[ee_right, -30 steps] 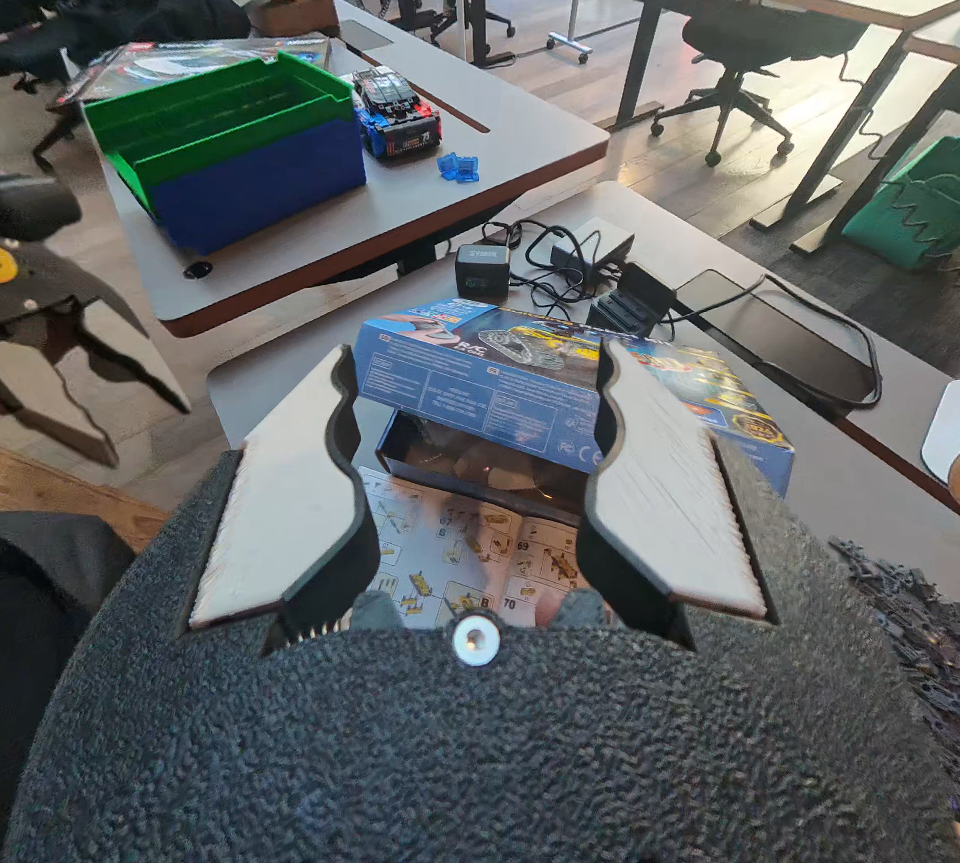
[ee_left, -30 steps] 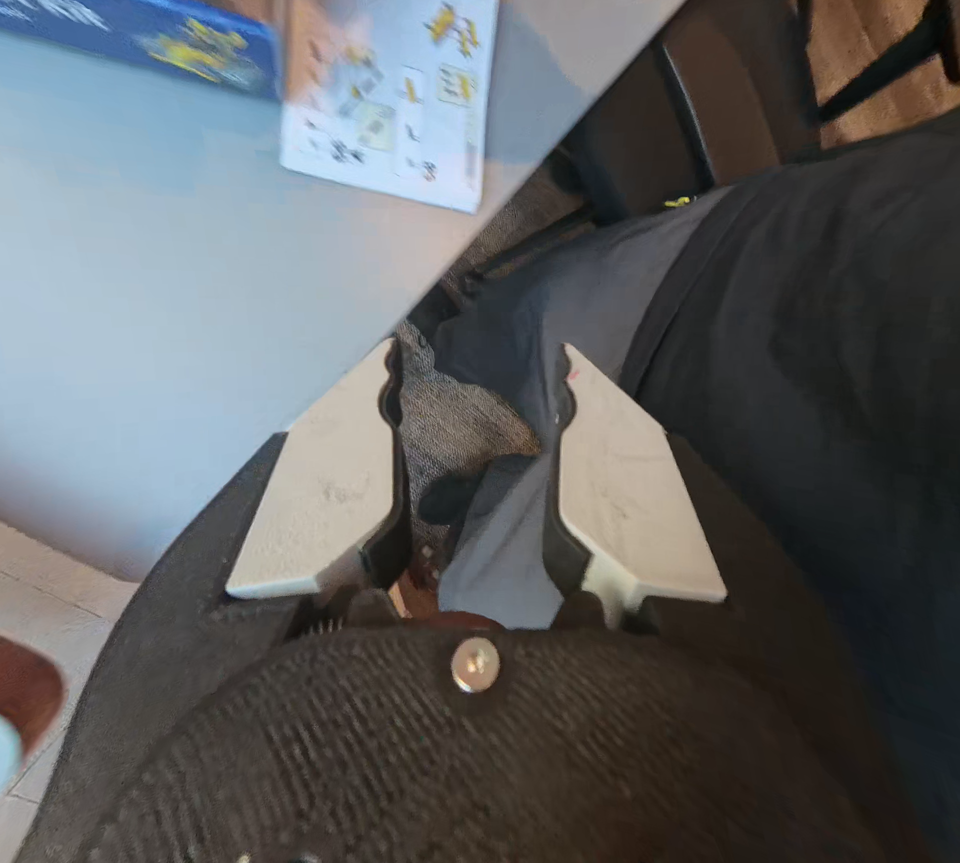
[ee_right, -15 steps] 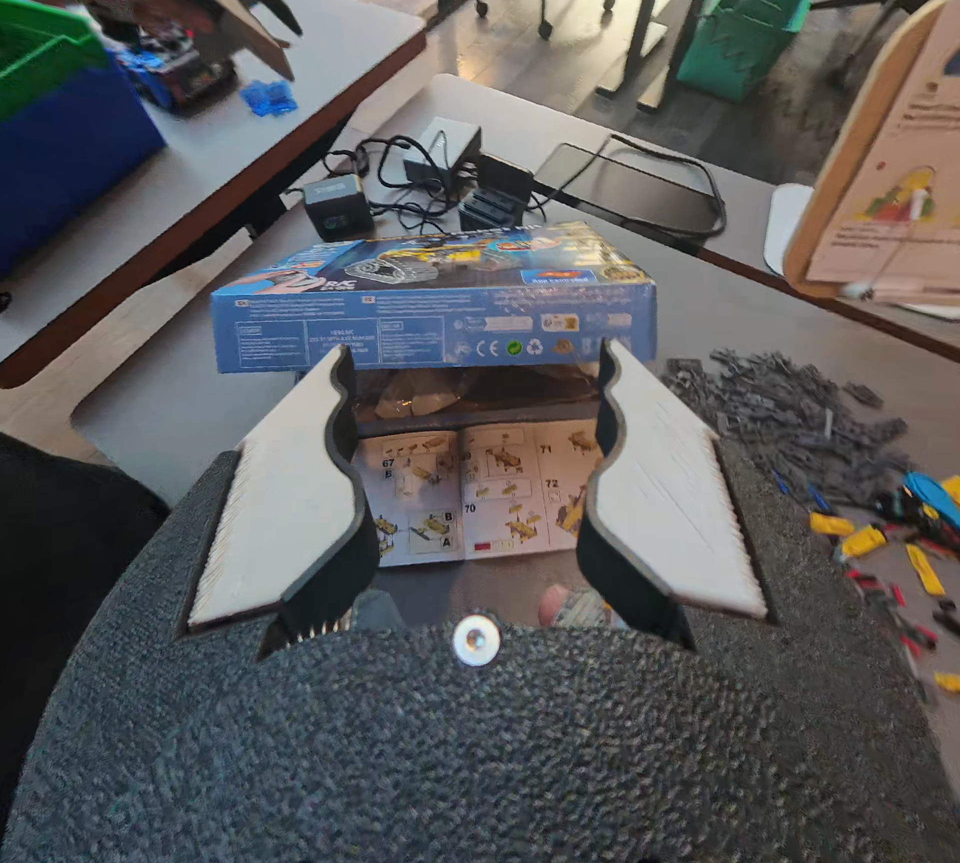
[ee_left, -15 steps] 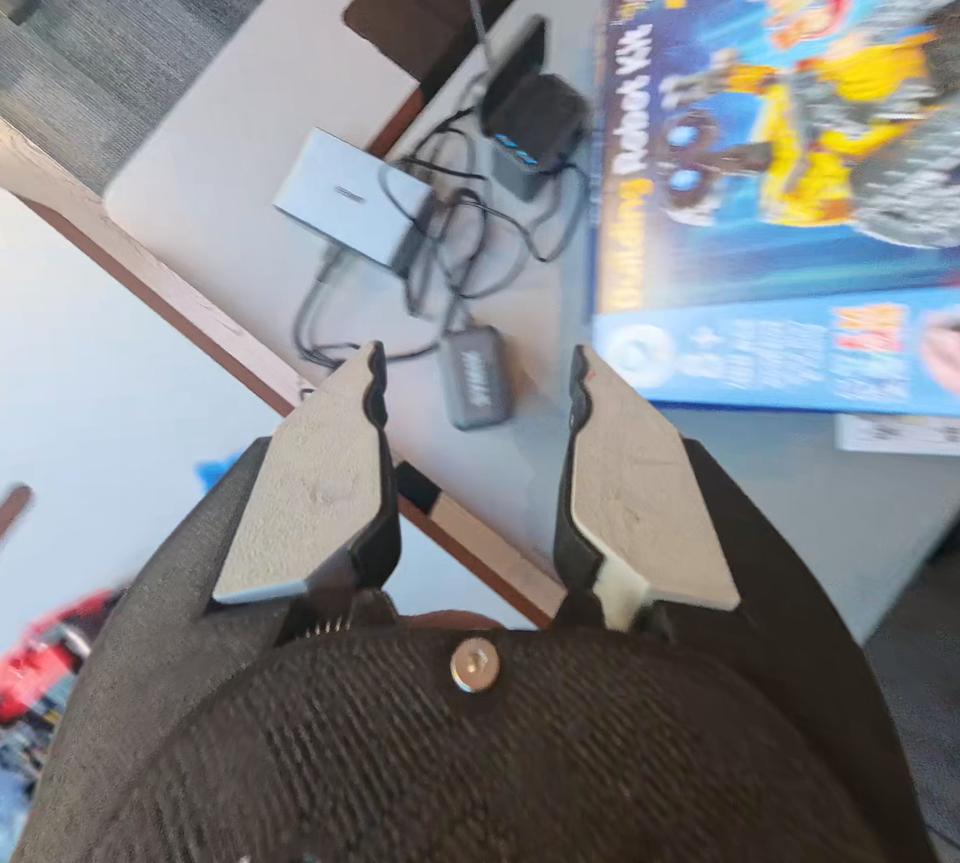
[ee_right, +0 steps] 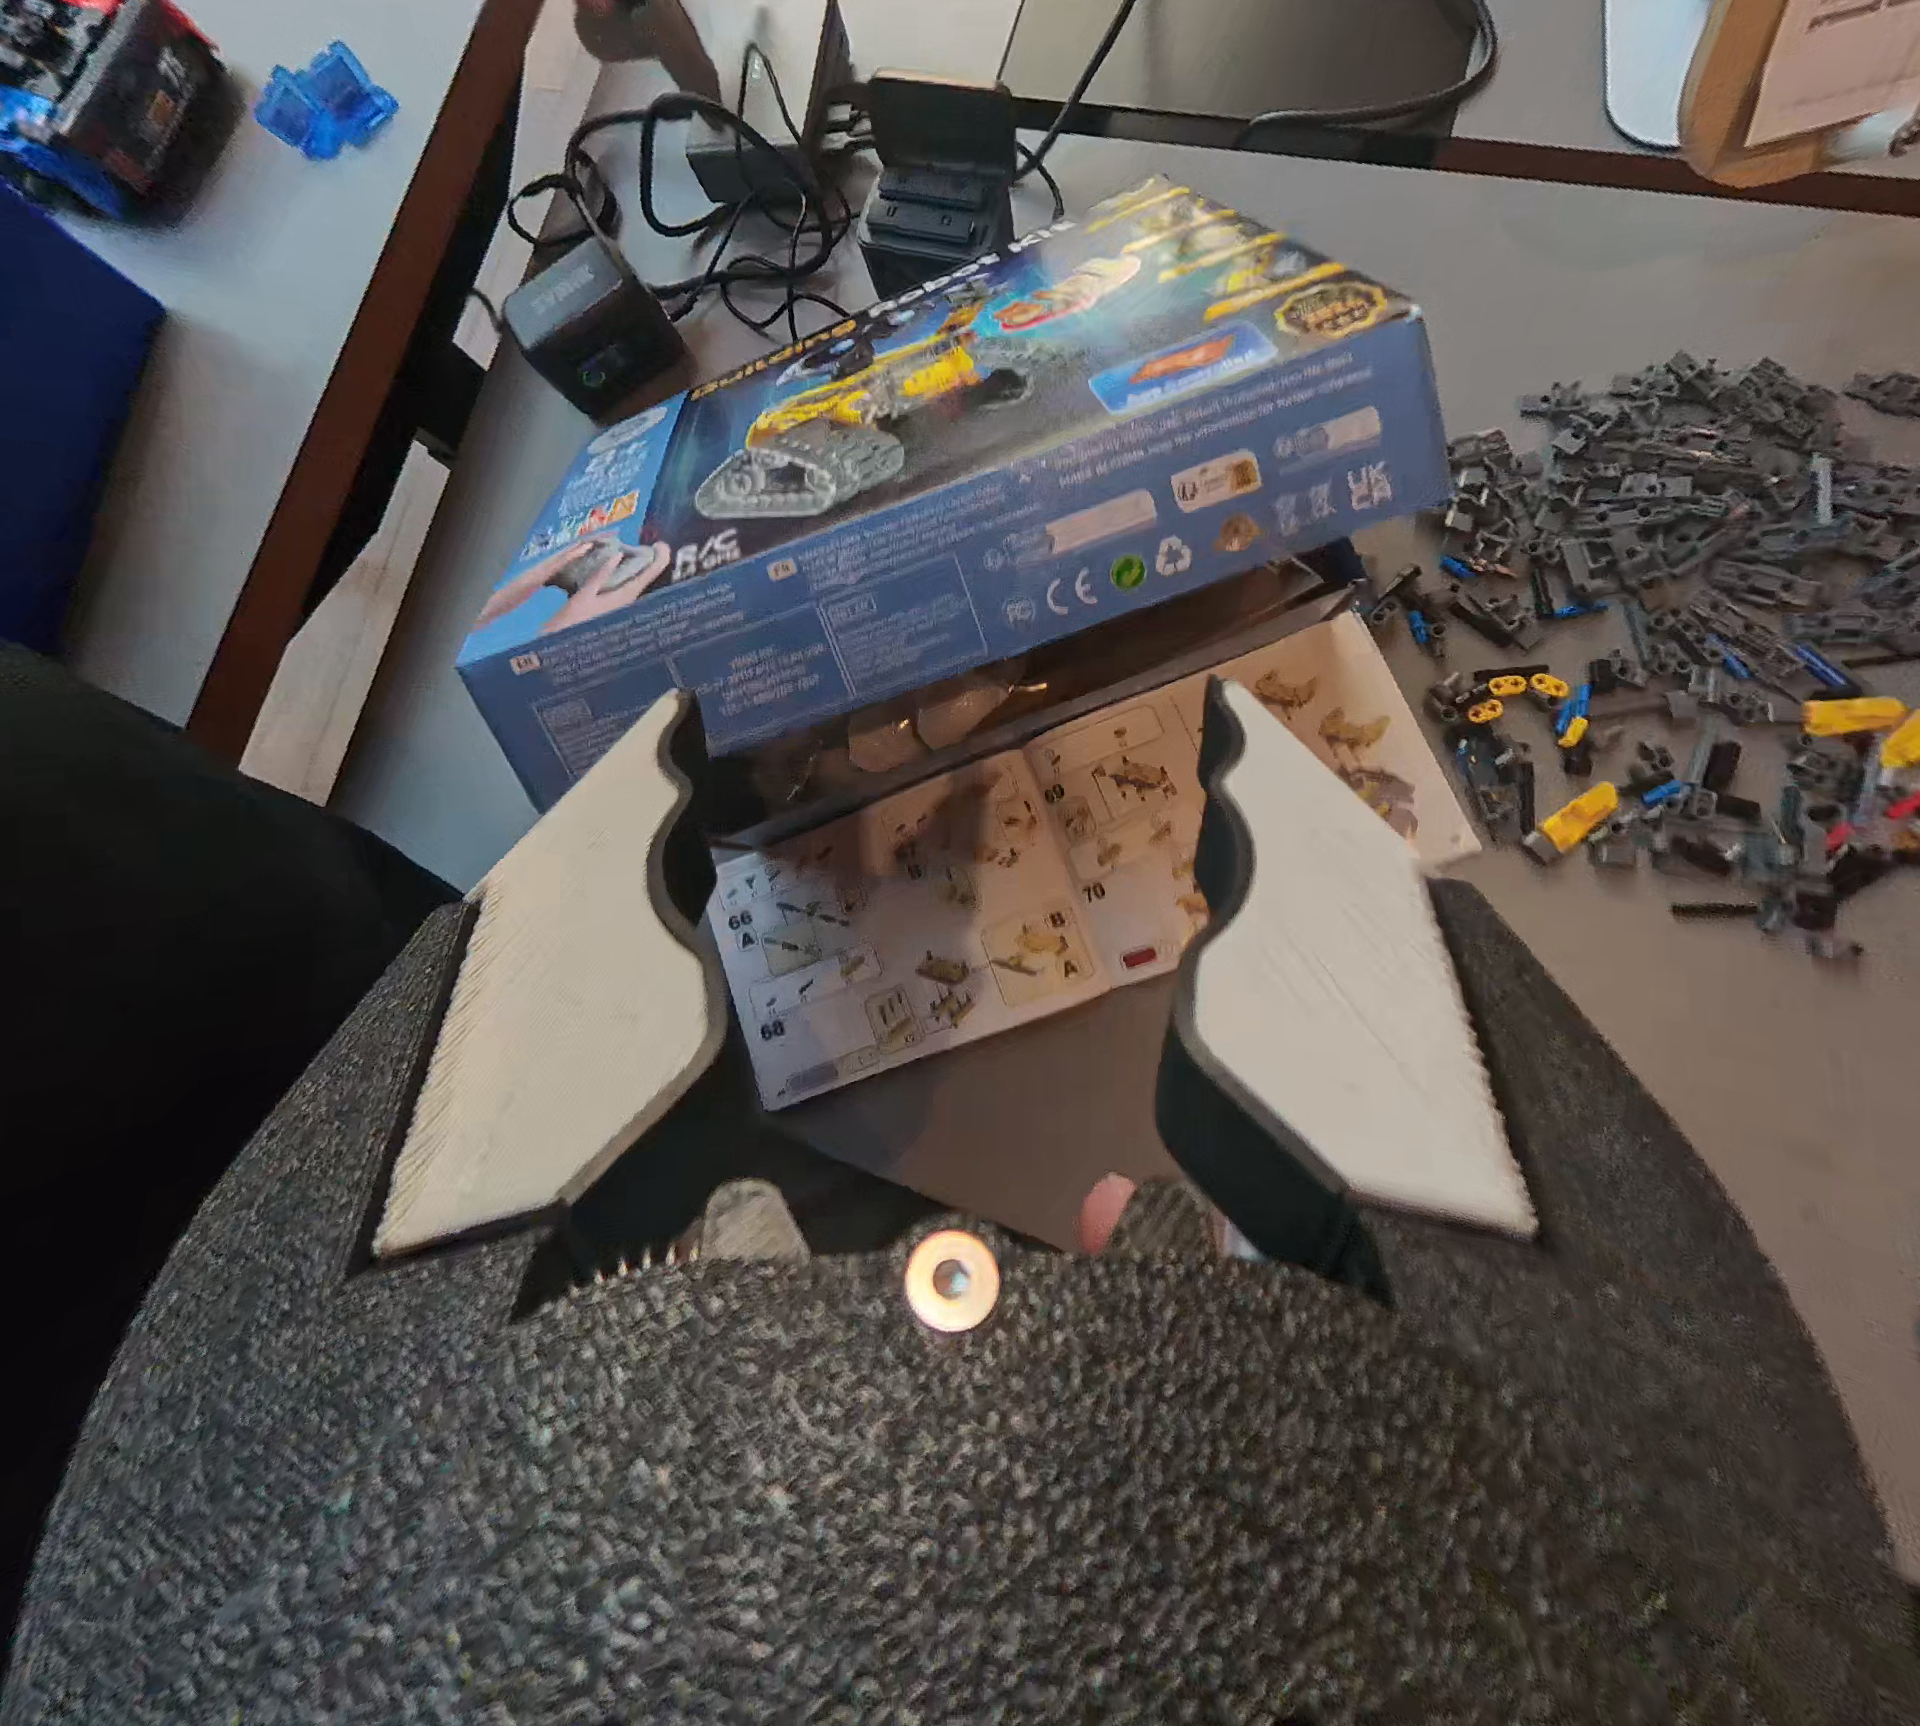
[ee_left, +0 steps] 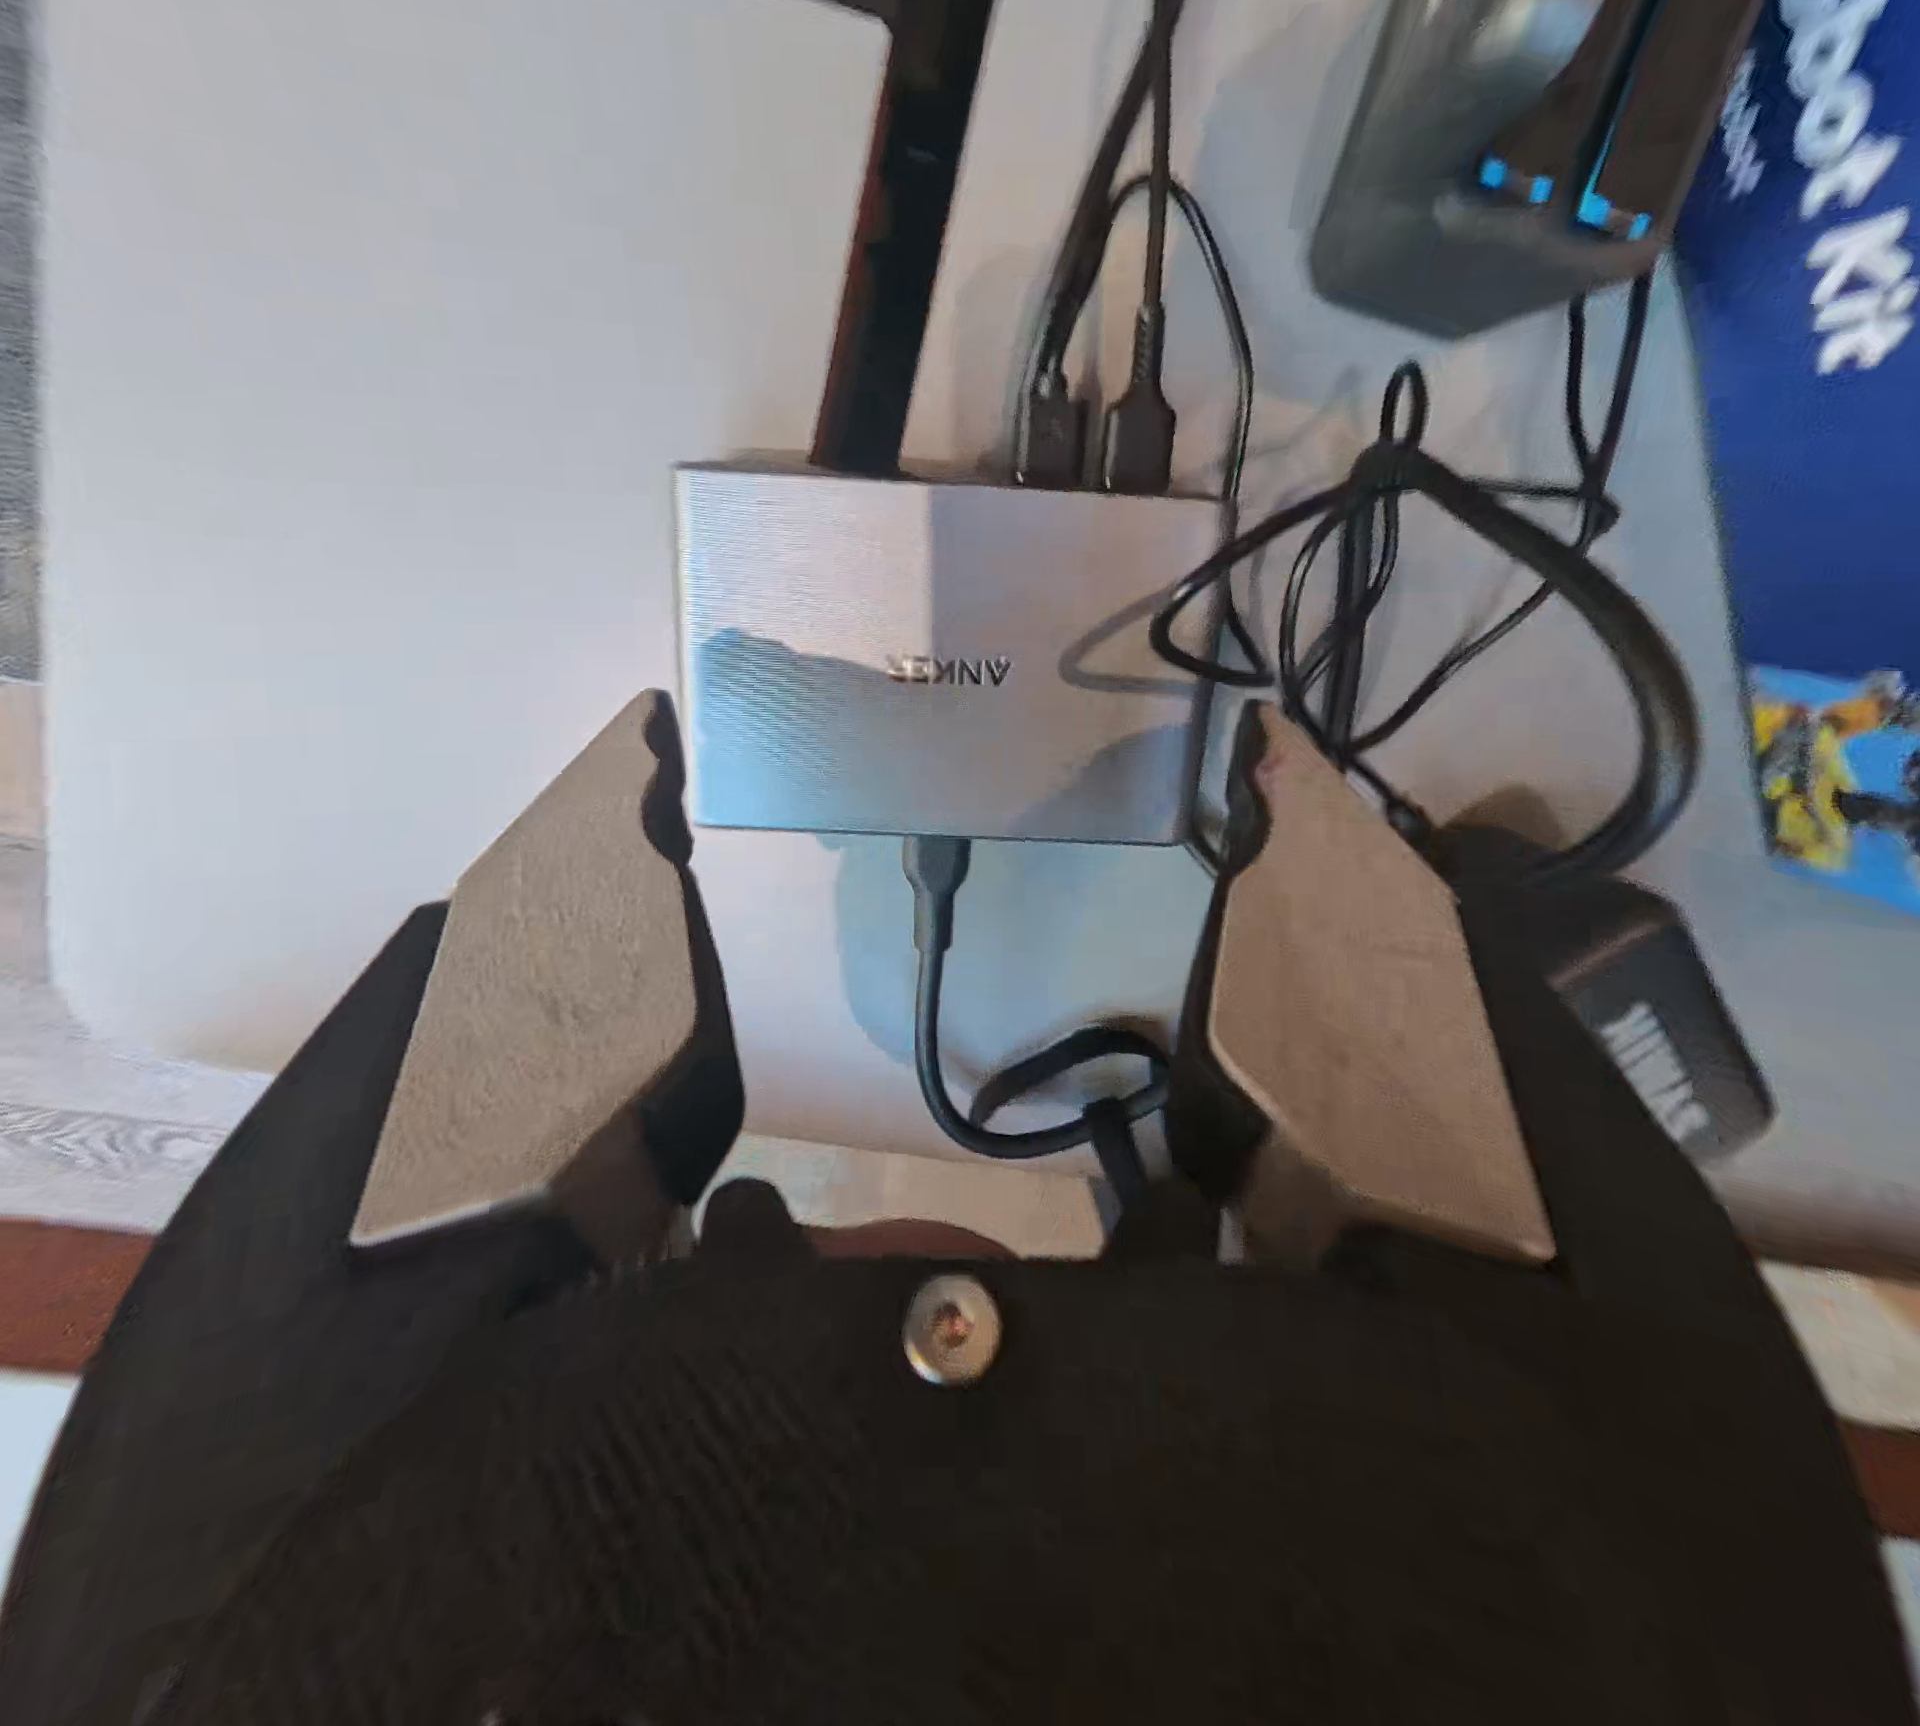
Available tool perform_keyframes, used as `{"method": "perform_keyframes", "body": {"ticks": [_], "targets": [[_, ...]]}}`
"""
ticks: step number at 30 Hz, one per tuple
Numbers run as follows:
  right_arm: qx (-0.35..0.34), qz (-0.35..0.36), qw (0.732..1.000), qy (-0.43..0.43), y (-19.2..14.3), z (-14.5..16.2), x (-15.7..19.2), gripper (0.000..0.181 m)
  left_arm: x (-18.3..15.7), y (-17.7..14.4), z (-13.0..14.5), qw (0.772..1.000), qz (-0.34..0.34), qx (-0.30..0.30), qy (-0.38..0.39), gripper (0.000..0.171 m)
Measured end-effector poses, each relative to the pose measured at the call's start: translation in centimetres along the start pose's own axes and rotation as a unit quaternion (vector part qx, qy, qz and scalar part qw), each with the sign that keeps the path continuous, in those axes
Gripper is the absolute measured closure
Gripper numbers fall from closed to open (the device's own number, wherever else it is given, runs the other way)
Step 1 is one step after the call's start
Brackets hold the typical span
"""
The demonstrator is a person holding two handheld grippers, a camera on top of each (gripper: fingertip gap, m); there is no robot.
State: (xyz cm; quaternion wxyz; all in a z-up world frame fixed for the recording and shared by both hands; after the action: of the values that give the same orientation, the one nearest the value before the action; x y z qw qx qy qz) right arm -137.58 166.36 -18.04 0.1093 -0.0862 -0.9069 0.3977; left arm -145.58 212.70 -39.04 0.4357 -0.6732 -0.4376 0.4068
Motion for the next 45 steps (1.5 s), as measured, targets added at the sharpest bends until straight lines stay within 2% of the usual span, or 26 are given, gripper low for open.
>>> {"method": "perform_keyframes", "body": {"ticks": [4, 6, 9, 12, 16, 18, 20, 24, 26, 29, 32, 34, 36, 42, 45], "targets": [[0.007, -0.061, 0.998, -0.021, 3.8, -4.3, -1.0, 0.094, 0.4, 2.6, 0.7, 0.999, -0.022, 0.033, 0.008, 0.054], [0.009, -0.088, 0.994, -0.057, 6.4, -7.1, -1.6, 0.101, 0.4, 3.6, 1.0, 0.998, -0.047, 0.048, 0.009, 0.044], [-0.013, -0.122, 0.985, -0.122, 10.5, -11.5, -2.2, 0.111, -0.3, 4.0, 1.3, 0.995, -0.078, 0.058, 0.005, 0.041], [-0.020, -0.159, 0.968, -0.195, 15.5, -15.4, -2.0, 0.112, -2.2, 3.9, 2.5, 0.995, -0.080, 0.052, -0.007, 0.041], [0.021, -0.180, 0.954, -0.240, 24.1, -17.8, -2.4, 0.132, -3.3, 3.6, 4.1, 0.994, -0.093, 0.039, -0.043, 0.041], [0.062, -0.215, 0.948, -0.228, 28.3, -17.7, -2.3, 0.142, -3.3, 3.5, 4.6, 0.992, -0.101, 0.032, -0.070, 0.041], [0.106, -0.226, 0.938, -0.239, 31.7, -17.1, -1.9, 0.144, -3.2, 3.4, 4.7, 0.991, -0.105, 0.020, -0.080, 0.041], [0.146, -0.253, 0.904, -0.312, 36.0, -17.4, 1.4, 0.159, -3.2, 3.5, 4.8, 0.991, -0.109, -0.010, -0.077, 0.040], [0.157, -0.275, 0.875, -0.368, 37.6, -17.7, 4.0, 0.163, -3.2, 3.5, 4.8, 0.990, -0.111, -0.028, -0.079, 0.040], [0.198, -0.312, 0.812, -0.452, 40.2, -16.8, 7.8, 0.163, -3.2, 3.5, 4.8, 0.990, -0.113, -0.029, -0.083, 0.040], [0.259, -0.335, 0.746, -0.514, 42.2, -14.5, 9.8, 0.162, -3.2, 3.5, 4.8, 0.990, -0.112, -0.029, -0.082, 0.041], [0.279, -0.348, 0.719, -0.533, 42.8, -13.7, 10.3, 0.166, -3.2, 3.5, 4.8, 0.990, -0.112, -0.030, -0.082, 0.040], [0.275, -0.352, 0.721, -0.530, 43.5, -13.8, 10.7, 0.166, -3.2, 3.5, 4.8, 0.990, -0.113, -0.031, -0.082, 0.040], [0.326, -0.387, 0.675, -0.537, 43.8, -12.6, 10.5, 0.162, -3.2, 3.6, 4.8, 0.989, -0.116, -0.030, -0.083, 0.040], [0.321, -0.380, 0.671, -0.549, 44.3, -11.9, 10.7, 0.172, -3.2, 3.7, 4.7, 0.989, -0.118, -0.028, -0.082, 0.040]]}}
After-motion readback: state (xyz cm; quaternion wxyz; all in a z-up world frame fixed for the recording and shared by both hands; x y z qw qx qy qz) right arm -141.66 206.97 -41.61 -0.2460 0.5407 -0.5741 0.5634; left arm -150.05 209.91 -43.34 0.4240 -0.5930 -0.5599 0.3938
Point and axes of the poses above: each gripper's, where its closed fingertips meet, y out along the fingers, z out of its underside, x = y × z across the jaws, the point moved 4 cm from there along -y, back along the fingers, and after that the axes turned 4 degrees about z, right-handed, at the moved point
